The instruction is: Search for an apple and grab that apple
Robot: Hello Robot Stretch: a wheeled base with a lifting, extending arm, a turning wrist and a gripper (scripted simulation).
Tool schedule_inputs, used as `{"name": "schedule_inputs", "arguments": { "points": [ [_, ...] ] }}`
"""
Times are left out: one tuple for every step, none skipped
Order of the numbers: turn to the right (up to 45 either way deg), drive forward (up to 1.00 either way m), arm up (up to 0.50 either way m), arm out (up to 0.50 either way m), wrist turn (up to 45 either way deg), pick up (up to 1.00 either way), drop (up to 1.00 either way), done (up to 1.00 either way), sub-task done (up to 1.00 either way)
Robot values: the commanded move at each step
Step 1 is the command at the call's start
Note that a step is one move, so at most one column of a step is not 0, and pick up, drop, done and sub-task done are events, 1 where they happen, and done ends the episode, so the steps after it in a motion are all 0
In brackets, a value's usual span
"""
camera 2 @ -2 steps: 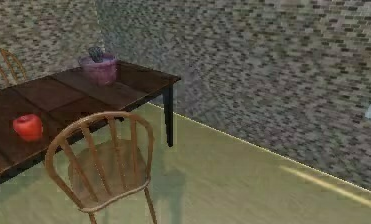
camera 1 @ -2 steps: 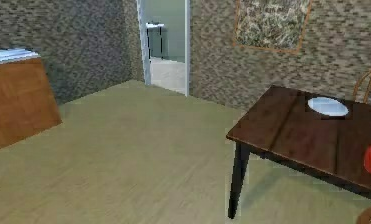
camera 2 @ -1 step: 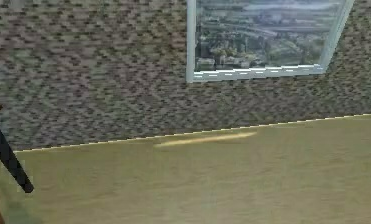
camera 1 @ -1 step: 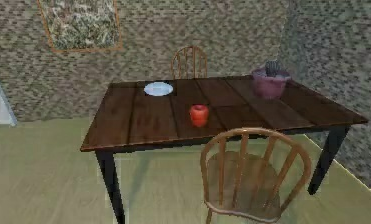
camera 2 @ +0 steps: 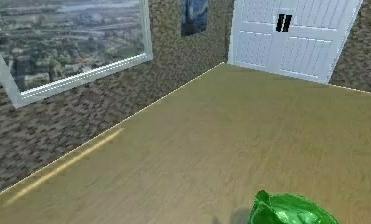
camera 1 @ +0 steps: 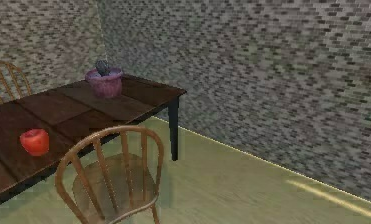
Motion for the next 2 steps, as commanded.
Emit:
{"name": "schedule_inputs", "arguments": {
  "points": [
    [12.0,0.00,0.00,0.00,0.0,0.00,0.00,0.00,0.00],
    [0.0,0.75,0.00,0.00,0.0,0.00,0.00,0.00,0.00]
  ]
}}
